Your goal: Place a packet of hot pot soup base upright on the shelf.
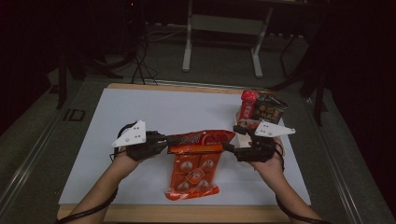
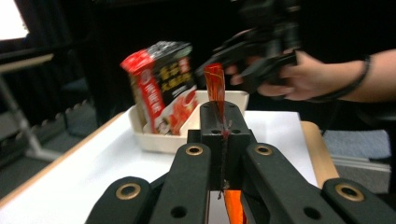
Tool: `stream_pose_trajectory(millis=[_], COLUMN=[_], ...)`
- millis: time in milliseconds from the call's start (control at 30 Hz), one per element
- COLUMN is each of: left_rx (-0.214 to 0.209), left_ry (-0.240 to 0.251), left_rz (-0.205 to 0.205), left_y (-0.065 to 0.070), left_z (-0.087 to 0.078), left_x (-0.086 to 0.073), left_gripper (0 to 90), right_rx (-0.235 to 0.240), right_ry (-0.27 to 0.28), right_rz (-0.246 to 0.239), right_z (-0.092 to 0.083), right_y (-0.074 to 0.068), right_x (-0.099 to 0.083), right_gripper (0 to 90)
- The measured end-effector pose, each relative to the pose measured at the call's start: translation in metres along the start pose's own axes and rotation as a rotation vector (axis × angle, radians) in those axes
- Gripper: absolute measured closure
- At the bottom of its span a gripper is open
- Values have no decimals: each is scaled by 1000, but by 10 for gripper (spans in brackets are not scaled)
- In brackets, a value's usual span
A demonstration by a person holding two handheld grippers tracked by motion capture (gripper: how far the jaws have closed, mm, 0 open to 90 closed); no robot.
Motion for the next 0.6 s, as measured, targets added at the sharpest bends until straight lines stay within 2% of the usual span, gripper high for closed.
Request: stream_pose_trajectory(millis=[33,100,133,167,200,233,267,300,367,433,467,500,600], left_rx=[-11,-14,-9,-14,-10,-9,-8,0,7,21,28,36,56], left_ry=[2,3,2,1,0,6,5,3,17,32,32,34,38], left_rz=[11,11,16,11,13,6,3,7,-21,-48,-60,-68,-121], left_y=[1,1,1,1,1,1,1,1,0,-2,-2,-2,-4], left_z=[-1,-2,-3,-3,-3,-4,-4,-4,-5,-7,-8,-8,-10], left_x=[0,-1,-1,-2,-2,-3,-4,-5,-7,-10,-12,-13,-13], left_gripper=[900,900,900,900,900,900,900,900,900,900,900,900,900], right_rx=[27,38,78,85,118,110,107,114,99,87,88,93,119], right_ry=[-15,-25,-54,-61,-72,-75,-75,-74,-63,-51,-50,-54,-64], right_rz=[-3,-15,-26,-26,-22,-33,-52,-61,-72,-92,-101,-112,-139], right_z=[4,8,16,18,21,22,23,24,25,23,23,23,22], right_y=[-1,-2,-4,-5,-5,-6,-8,-10,-12,-13,-13,-14,-16], right_x=[0,-1,-4,-5,-6,-7,-8,-9,-9,-7,-7,-6,-3], right_gripper=[240,250,323,390,433,458,523,528,601,806,862,900,900])
Point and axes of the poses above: each handheld gripper's, and its own axes: z roughly forward along the jaws, x roughly out of its top, y roughly to its right, the point moved 3 cm from there along z, roughly forward along the jaws, and after that the axes turned 13 degrees about -x, right-handed, at the moved point
